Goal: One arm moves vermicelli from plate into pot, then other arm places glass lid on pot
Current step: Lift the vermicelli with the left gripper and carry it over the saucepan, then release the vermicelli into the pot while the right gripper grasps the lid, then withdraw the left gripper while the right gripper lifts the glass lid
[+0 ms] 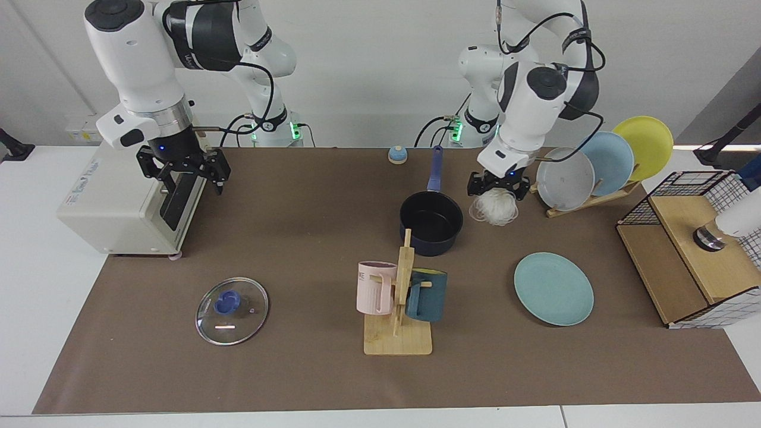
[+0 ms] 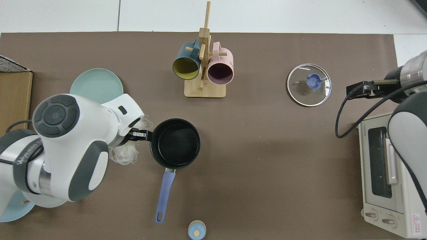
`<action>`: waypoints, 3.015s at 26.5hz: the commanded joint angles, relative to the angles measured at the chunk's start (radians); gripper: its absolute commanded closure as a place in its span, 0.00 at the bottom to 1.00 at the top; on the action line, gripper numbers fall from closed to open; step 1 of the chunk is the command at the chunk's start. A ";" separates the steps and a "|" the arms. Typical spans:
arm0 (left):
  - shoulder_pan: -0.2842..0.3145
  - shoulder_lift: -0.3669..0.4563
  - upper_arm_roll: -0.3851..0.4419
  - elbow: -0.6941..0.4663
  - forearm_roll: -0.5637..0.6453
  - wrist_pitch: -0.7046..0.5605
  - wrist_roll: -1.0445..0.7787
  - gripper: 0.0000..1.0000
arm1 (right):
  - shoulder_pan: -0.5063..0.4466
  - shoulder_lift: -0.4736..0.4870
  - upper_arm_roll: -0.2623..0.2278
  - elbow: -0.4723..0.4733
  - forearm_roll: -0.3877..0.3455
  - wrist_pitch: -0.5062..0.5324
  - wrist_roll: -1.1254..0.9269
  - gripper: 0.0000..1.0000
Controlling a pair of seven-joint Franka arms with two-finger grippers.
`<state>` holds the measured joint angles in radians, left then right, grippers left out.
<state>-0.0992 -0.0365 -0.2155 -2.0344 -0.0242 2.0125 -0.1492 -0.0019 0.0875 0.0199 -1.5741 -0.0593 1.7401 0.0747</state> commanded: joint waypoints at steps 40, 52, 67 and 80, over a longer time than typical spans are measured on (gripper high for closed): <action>-0.054 0.198 -0.160 -0.095 0.204 0.299 -0.375 0.00 | 0.023 0.623 0.009 0.289 0.012 0.349 -0.020 0.01; -0.037 0.141 -0.148 0.163 0.194 -0.032 -0.359 0.00 | 0.005 0.591 0.006 0.227 0.009 0.349 -0.004 0.01; 0.021 0.152 0.211 0.266 0.072 -0.051 0.298 0.00 | 0.000 0.561 0.005 0.144 0.009 0.404 0.000 0.20; 0.030 0.093 0.286 0.399 0.076 -0.302 0.303 0.00 | -0.004 0.543 0.006 0.146 0.001 0.388 -0.004 1.00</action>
<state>-0.0621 0.0742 0.0719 -1.7255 0.0599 1.8451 0.1573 0.0069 0.6783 0.0165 -1.3869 -0.0618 2.1167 0.0748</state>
